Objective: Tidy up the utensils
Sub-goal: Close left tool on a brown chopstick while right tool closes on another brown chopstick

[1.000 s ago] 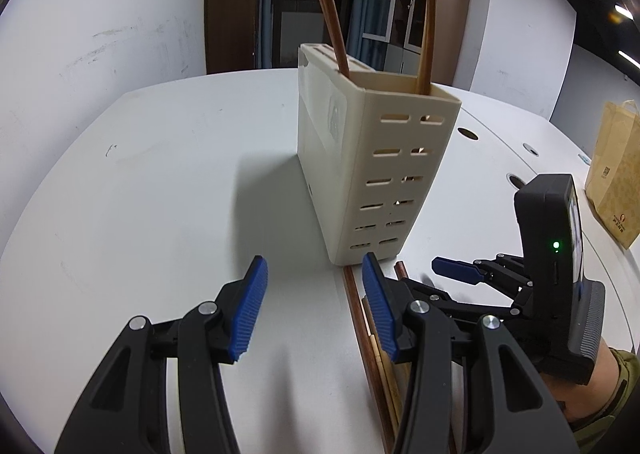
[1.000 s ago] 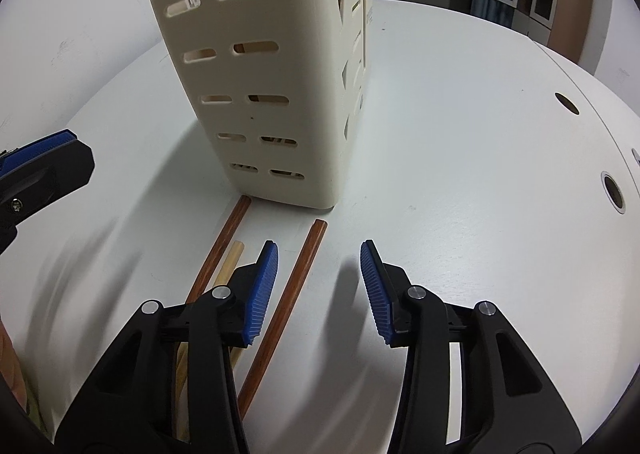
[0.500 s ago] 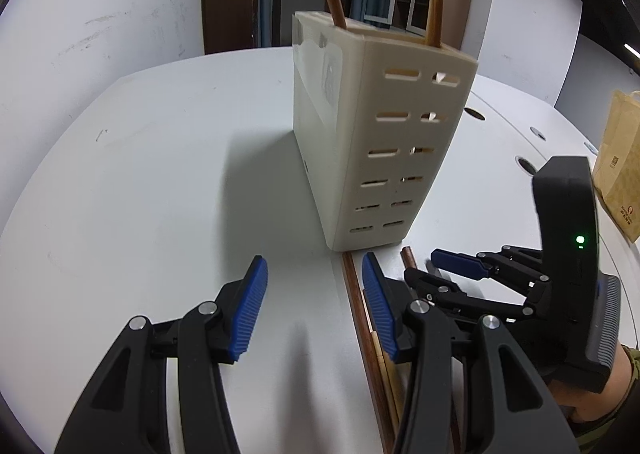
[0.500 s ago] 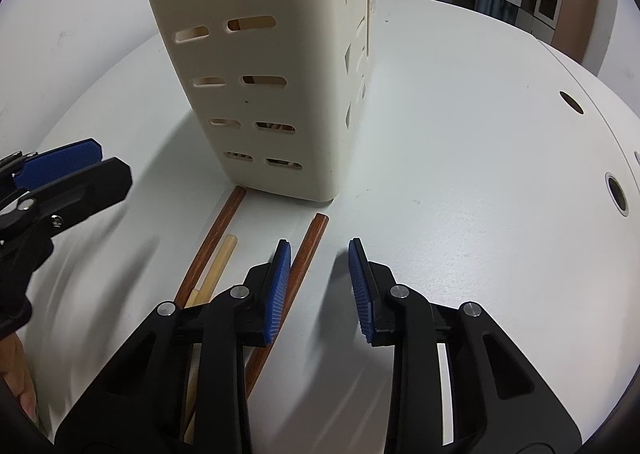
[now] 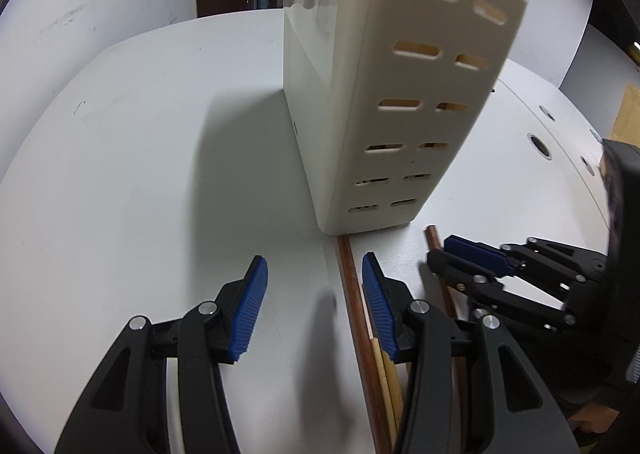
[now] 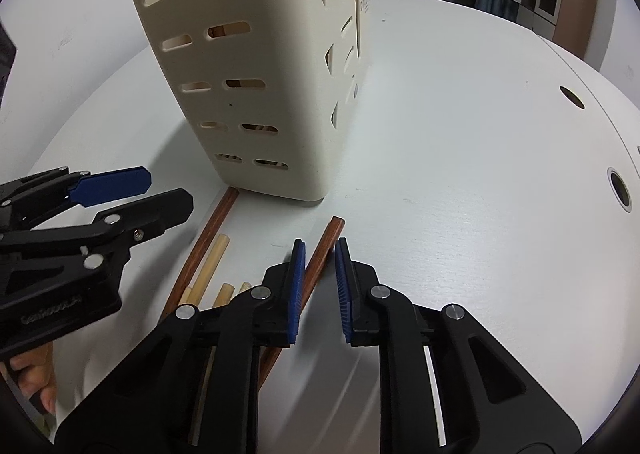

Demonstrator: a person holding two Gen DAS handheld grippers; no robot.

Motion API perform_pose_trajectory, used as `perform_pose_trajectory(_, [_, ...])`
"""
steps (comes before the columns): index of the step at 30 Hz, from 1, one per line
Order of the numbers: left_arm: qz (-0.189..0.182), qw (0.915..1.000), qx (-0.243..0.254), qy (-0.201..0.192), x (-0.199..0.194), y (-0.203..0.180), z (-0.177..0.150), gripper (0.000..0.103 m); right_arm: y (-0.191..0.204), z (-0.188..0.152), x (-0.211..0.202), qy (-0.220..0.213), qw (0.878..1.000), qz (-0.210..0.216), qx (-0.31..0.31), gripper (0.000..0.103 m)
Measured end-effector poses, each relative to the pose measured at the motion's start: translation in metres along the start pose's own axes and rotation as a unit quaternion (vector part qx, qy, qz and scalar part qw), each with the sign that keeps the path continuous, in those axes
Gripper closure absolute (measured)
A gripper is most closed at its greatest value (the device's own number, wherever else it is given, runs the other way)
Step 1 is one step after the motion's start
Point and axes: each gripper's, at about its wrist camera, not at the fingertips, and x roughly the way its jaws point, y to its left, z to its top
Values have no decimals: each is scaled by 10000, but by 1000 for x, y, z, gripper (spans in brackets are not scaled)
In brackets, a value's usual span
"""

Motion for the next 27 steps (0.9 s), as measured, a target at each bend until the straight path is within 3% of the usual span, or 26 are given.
perform_pose_trajectory(27, [197, 9987, 299, 357, 38, -16, 15, 55, -11, 4, 4, -5, 10000, 37, 70, 91])
